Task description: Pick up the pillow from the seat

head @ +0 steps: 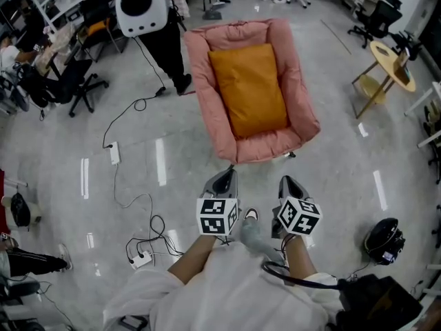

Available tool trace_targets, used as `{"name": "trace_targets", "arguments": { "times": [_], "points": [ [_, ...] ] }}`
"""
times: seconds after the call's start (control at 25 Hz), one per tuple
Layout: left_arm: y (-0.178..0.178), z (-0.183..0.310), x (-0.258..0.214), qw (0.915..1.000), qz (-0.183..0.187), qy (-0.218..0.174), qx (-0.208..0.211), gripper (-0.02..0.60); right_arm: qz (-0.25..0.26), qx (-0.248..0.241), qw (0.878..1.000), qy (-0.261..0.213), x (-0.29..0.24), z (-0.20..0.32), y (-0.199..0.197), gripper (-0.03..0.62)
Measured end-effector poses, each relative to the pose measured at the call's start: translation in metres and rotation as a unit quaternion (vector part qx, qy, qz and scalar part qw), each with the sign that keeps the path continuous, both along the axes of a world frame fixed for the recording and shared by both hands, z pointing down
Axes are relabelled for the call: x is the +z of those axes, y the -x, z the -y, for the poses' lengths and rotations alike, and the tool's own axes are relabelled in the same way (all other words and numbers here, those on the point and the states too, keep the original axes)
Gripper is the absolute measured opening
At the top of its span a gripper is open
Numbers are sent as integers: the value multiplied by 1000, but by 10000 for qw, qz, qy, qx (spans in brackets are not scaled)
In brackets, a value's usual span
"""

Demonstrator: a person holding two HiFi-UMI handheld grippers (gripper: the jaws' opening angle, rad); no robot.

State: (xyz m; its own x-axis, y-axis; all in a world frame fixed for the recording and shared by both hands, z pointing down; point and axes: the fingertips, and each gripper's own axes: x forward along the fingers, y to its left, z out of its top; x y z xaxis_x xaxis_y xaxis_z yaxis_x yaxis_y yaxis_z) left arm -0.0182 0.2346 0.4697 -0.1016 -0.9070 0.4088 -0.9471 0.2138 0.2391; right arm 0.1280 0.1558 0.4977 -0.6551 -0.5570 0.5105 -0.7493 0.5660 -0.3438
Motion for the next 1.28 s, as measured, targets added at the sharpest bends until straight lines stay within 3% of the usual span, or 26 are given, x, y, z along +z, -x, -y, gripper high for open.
{"name": "trace_targets", "arguments": {
  "times": [0.4, 0.68, 1.28],
  "points": [
    [10, 78, 2, 9996, 161, 191, -124, 5, 3, -185, 9997, 128, 6, 85, 10, 29],
    [15, 123, -4, 9993, -4, 144, -348, 6, 13, -393, 9991, 140, 5, 137, 16, 29],
    [47, 172, 8, 9978, 98, 282, -586, 5, -41, -556, 9975, 442, 27, 186, 45, 29]
  ]
}}
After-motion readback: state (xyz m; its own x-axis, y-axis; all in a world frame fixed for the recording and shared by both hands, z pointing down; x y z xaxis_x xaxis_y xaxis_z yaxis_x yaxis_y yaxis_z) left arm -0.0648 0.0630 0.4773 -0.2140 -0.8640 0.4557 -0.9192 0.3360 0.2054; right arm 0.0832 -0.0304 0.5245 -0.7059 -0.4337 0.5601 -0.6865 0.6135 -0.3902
